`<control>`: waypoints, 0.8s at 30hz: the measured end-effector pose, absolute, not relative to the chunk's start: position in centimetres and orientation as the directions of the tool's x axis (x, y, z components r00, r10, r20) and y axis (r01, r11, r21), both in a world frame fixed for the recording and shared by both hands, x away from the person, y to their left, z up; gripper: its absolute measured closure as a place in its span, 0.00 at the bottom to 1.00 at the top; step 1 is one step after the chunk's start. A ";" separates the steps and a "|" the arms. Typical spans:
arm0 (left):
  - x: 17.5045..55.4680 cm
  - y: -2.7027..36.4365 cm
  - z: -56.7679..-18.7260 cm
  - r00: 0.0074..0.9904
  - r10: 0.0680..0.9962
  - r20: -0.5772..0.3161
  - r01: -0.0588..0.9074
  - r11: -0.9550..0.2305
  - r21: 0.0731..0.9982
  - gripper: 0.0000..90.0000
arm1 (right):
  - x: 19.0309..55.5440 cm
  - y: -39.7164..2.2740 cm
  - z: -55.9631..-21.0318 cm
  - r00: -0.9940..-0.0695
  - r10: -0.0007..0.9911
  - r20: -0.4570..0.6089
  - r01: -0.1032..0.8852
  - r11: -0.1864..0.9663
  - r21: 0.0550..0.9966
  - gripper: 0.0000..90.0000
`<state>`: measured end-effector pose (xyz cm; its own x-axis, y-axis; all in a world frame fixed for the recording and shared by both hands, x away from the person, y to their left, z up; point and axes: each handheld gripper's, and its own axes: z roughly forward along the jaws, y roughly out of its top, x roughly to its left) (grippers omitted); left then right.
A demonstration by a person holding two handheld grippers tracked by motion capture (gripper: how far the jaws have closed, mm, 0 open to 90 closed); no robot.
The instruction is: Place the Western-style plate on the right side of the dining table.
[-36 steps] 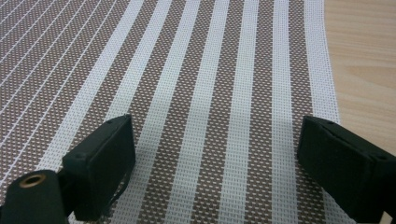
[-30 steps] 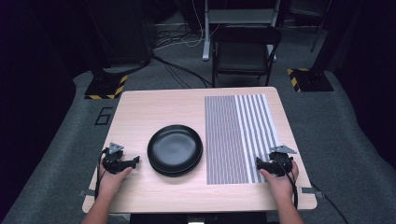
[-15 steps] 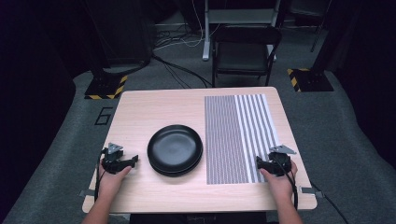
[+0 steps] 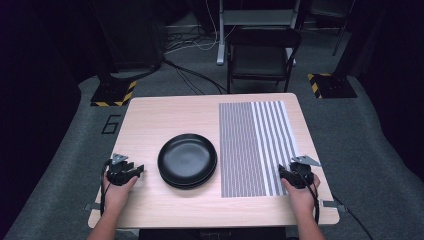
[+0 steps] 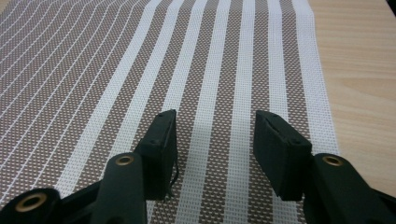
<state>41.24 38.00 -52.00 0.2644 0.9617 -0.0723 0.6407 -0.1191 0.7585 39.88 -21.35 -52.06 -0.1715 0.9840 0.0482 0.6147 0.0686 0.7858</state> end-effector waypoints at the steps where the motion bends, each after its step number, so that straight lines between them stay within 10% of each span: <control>1: 41.2 37.9 -51.9 0.268 0.961 -0.073 0.635 -0.119 0.764 0.57 | 39.7 -21.3 -51.7 -0.173 0.984 0.045 0.607 0.070 0.791 0.55; 24: 39.5 37.7 -48.2 0.303 0.935 -0.184 0.605 -0.039 0.795 0.59 | 38.5 -18.8 -48.5 -0.278 0.959 0.055 0.582 0.122 0.804 0.55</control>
